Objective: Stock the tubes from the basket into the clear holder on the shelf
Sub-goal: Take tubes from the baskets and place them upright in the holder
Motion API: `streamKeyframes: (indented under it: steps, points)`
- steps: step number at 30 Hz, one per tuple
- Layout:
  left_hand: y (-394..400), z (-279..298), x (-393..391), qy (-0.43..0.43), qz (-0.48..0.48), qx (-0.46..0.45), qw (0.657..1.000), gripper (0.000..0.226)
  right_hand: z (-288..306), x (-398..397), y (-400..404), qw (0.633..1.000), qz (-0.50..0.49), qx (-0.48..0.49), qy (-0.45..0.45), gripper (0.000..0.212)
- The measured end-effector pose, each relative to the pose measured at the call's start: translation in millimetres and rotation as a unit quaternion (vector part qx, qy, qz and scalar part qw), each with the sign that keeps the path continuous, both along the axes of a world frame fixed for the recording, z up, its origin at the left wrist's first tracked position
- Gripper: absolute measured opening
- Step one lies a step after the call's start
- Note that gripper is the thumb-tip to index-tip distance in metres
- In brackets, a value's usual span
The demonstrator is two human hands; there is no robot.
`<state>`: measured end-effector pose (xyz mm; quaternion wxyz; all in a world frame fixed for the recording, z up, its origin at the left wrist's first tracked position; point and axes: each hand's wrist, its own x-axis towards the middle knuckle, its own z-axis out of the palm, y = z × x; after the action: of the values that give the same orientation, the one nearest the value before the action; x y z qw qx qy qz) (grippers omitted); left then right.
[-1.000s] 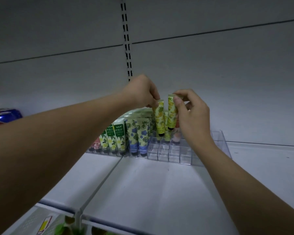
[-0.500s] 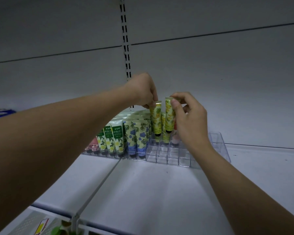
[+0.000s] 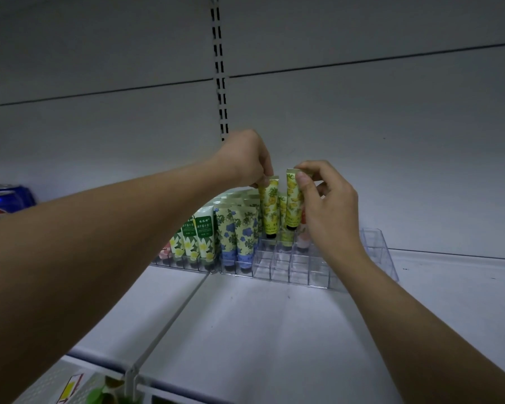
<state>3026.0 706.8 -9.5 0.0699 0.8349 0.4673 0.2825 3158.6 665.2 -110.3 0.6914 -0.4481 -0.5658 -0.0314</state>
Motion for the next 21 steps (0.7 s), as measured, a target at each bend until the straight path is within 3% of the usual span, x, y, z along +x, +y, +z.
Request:
streamKeyframes:
  steps: [14,21]
  points:
    - [3,-20,5,0.112,0.020,0.002,0.993,0.017,-1,1,2,1.000,0.015,-0.011,0.002,0.011]
    - [-51,-59,-23,0.032,-0.050,0.187,0.981,0.022,-1,0,0,1.000,0.010,-0.015,-0.004,0.012]
